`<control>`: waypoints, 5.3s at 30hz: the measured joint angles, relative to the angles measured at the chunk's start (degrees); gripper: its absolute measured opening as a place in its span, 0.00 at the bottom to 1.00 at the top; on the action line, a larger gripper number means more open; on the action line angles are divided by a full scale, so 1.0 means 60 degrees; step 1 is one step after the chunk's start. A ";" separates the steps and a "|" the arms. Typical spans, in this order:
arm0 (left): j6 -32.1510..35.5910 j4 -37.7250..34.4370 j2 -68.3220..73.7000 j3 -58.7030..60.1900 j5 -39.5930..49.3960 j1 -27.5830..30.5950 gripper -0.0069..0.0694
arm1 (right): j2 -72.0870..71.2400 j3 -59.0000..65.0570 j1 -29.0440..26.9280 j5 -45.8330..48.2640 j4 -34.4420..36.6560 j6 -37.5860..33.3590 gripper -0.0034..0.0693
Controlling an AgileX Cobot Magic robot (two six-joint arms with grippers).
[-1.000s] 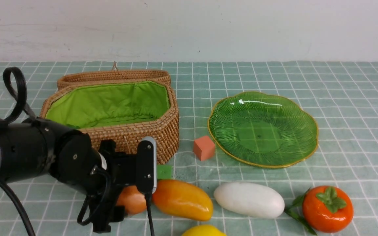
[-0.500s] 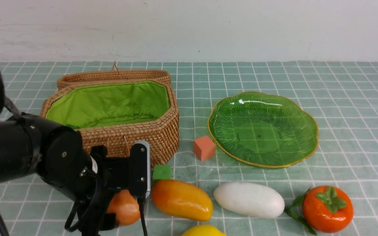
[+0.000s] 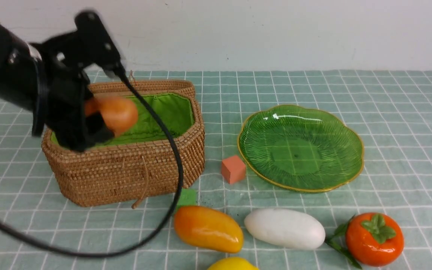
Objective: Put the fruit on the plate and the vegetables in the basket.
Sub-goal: Grab a potato with your left arm and place it in the basket on the left, then grab a lemon with your left arm and place it on the plate on the right, then grab the mango with your left arm and place it on the right plate
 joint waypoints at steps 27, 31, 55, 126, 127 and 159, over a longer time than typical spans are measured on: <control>-0.0555 -0.0230 0.2524 -0.0071 -0.1213 0.0516 0.95 | 0.0000 0.0000 0.0000 0.0000 0.0000 0.0000 0.38; -0.0566 -0.0443 0.1763 -0.0071 0.0127 0.0516 0.87 | 0.0000 0.0000 0.0000 0.0000 0.0000 0.0000 0.38; -0.7107 0.0983 0.1675 0.0487 0.1950 -0.5777 0.88 | 0.0000 0.0000 0.0000 0.0000 0.0000 0.0000 0.38; -0.8259 -0.0843 0.8044 -0.5928 -0.1549 -0.4154 0.97 | 0.0000 0.0000 0.0000 0.0000 0.0000 0.0000 0.38; -0.8259 -0.0822 0.8033 -0.5928 -0.1507 -0.4154 0.97 | 0.0000 0.0000 0.0000 0.0000 0.0000 0.0000 0.38; 0.1683 0.0781 0.3210 0.0853 -0.0058 -0.4093 0.82 | 0.0000 0.0000 0.0000 0.0000 0.0000 0.0000 0.38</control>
